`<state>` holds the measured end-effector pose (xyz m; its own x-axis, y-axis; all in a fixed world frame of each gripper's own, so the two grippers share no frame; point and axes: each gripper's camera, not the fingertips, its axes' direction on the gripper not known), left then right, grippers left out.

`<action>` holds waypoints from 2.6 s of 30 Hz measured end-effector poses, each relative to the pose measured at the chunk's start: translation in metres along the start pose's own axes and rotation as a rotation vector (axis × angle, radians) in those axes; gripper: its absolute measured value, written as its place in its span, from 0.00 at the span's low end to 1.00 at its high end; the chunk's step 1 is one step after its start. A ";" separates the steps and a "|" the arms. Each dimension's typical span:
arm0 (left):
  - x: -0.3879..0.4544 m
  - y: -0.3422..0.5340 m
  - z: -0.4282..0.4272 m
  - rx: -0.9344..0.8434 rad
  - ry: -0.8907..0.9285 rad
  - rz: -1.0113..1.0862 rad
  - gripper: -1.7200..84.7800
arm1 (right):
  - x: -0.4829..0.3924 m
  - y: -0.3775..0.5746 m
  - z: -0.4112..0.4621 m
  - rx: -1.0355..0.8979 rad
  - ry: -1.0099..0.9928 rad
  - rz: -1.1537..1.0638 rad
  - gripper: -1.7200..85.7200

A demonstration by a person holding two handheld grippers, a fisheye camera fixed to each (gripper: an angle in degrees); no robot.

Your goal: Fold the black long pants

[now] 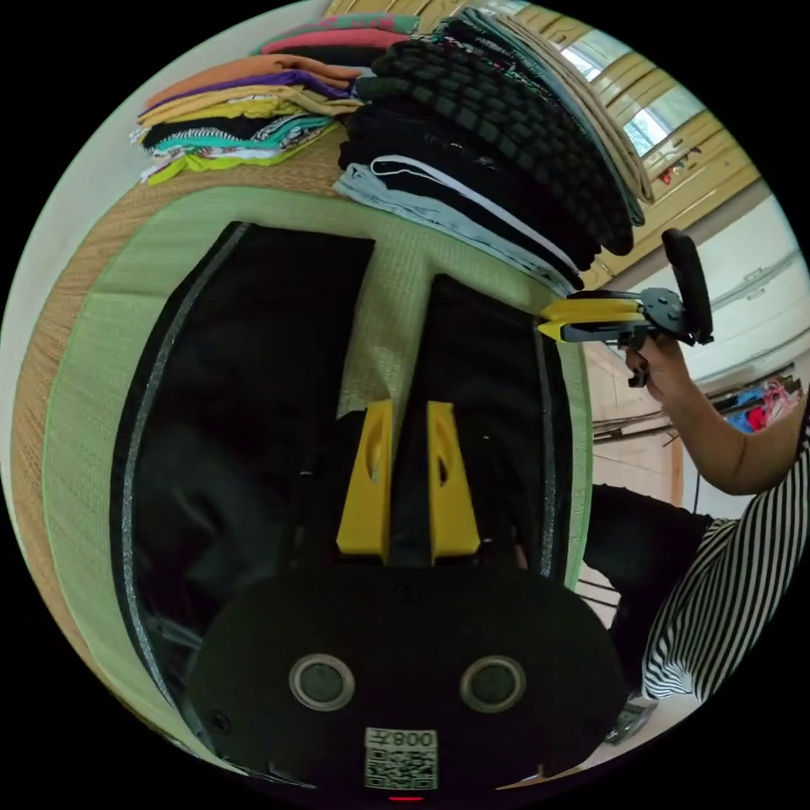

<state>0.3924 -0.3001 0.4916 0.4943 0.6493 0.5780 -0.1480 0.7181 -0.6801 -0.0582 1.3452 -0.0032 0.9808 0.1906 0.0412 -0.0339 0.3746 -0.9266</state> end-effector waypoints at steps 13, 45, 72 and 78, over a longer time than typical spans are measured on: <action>-0.018 0.006 0.030 0.047 0.026 -0.034 0.04 | 0.020 -0.001 -0.028 0.017 -0.088 0.023 0.03; -0.040 0.379 0.153 0.159 -0.003 -0.644 0.02 | -0.266 -0.107 0.057 -0.026 -0.182 -0.376 0.02; -0.053 0.691 0.281 0.217 -0.164 -1.093 0.02 | -0.556 -0.059 0.163 -0.283 -0.163 -0.589 0.02; -0.090 0.737 0.294 0.302 -0.148 -1.079 0.02 | -0.608 -0.108 0.168 -0.235 -0.206 -0.605 0.02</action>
<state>-0.0128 0.2440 0.0713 0.3853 -0.3380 0.8587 0.0840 0.9395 0.3322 -0.6830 1.3415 0.1350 0.7567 0.1874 0.6263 0.5745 0.2666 -0.7739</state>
